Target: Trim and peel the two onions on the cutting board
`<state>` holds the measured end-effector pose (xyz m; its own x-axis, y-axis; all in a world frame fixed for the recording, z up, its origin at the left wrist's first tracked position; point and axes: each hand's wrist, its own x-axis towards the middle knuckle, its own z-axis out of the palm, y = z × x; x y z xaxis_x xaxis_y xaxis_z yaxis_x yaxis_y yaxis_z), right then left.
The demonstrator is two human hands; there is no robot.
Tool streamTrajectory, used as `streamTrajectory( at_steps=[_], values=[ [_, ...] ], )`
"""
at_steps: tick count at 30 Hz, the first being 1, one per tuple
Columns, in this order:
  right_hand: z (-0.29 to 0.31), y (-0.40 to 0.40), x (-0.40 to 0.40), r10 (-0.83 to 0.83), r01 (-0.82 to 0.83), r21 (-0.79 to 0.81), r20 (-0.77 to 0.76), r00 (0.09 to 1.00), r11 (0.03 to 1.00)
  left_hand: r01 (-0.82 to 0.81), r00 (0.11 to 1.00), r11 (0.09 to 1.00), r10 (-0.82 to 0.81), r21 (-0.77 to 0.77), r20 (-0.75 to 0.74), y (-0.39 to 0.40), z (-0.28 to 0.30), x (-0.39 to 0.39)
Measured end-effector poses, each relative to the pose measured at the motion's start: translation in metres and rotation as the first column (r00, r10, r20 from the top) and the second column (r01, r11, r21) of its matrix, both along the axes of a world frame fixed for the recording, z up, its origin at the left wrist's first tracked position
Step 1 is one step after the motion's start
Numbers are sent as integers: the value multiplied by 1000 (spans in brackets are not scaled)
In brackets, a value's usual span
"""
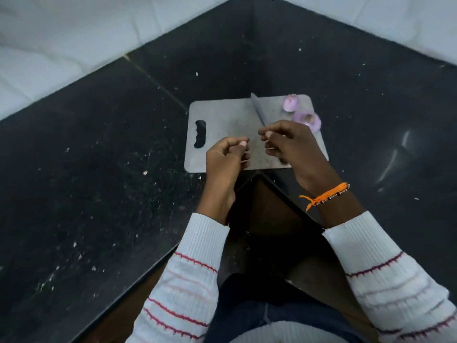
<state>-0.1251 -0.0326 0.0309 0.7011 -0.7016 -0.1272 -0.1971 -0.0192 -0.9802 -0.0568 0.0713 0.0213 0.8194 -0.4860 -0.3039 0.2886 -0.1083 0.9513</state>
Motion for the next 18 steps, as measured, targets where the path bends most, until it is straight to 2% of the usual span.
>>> streamTrajectory(
  at_steps=[2, 4, 8, 10, 13, 18],
  values=[
    [-3, -15, 3, -121, 115, -194, -18, 992, 974, 28, 999, 1000, -28, -8, -14, -13, 1, 9],
    [-5, -27, 4, -229, 199, -387, -33, 973, 901, 56, 998, 998, -56, -3, -14, -24, -1, 18],
    [-14, -46, 6, -351, 259, -585, -47, 935, 769, 143, 989, 990, -143, -8, -27, -40, -5, 35],
    [-25, -54, 6, -370, 210, -641, -125, 921, 738, 174, 984, 985, -174, -3, -29, -45, -7, 44],
    [-42, -68, 11, -364, 107, -658, -267, 892, 745, 198, 980, 980, -197, 10, -27, -52, -7, 60],
    [-56, -69, 11, -401, 131, -646, -290, 869, 752, 264, 964, 963, -264, 54, -19, -46, -8, 80]
  ],
)
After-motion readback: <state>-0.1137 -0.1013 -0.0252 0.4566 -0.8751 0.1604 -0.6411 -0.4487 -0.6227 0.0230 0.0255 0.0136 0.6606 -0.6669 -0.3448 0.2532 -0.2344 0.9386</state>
